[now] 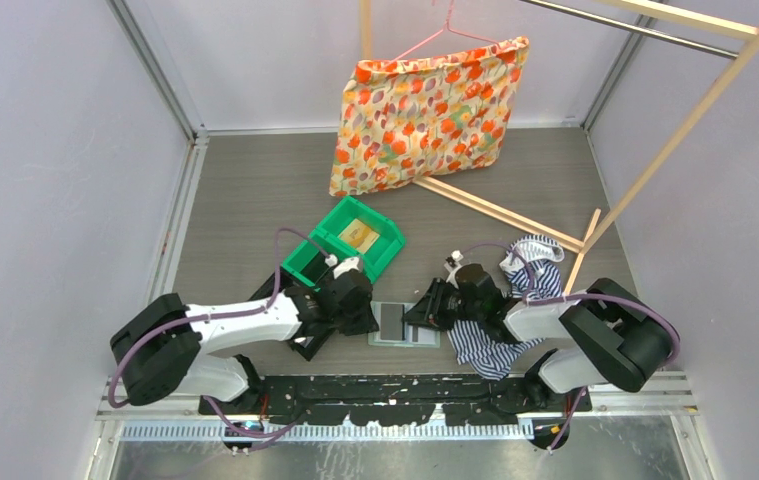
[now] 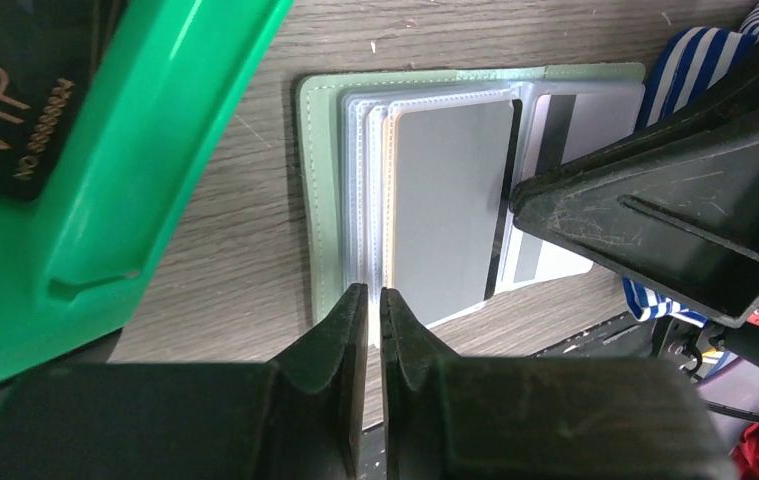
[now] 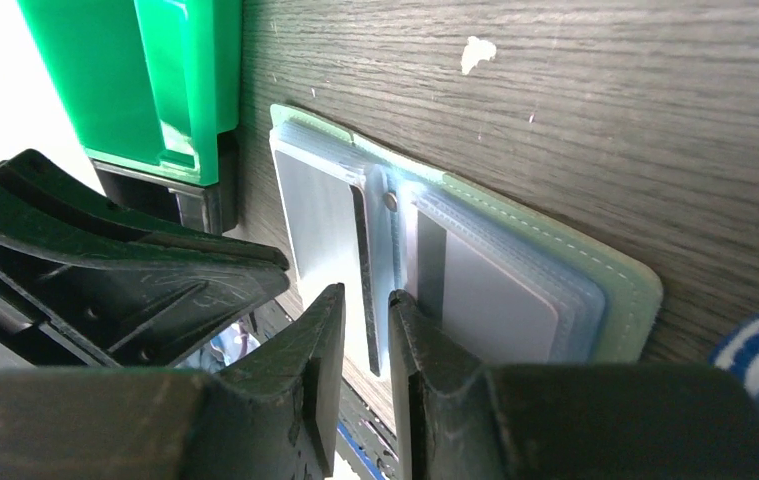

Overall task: Take the credit cards out of the card holder
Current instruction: Remove the credit card from the card holder.

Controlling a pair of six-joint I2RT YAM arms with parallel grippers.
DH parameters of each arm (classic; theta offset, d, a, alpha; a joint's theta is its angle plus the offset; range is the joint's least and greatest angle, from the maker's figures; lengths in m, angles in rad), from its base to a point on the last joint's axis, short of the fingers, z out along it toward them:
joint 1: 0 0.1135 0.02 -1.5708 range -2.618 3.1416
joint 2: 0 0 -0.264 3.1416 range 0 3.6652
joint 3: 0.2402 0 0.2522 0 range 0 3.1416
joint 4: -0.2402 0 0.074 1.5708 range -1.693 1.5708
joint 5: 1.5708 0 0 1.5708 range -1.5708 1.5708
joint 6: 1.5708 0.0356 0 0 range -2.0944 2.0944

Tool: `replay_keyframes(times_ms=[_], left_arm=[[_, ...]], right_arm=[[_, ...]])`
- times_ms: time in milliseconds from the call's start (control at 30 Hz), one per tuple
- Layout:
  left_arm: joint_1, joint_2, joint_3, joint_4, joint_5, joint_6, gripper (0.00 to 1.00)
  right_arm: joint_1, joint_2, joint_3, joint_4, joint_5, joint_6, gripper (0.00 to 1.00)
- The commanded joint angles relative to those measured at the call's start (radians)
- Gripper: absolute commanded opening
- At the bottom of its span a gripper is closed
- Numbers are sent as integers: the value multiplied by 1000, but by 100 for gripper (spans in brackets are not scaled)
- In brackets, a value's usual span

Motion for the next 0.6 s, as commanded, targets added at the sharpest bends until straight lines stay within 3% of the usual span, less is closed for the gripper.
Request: replay_keyframes(times_ms=[0, 233, 433, 500, 567], left_arm=[[4, 43, 24, 97, 34, 21, 10], [4, 97, 16, 110, 38, 7, 9], [4, 126, 7, 99, 37, -16, 8], [4, 134, 11, 78, 31, -26, 7], [4, 139, 10, 70, 31, -31, 6]], right_arm=[[15, 28, 23, 58, 42, 10, 27], [20, 94, 11, 132, 36, 36, 24], [20, 83, -8, 156, 57, 53, 12], [20, 66, -18, 149, 66, 54, 11], [20, 53, -23, 144, 62, 55, 17]])
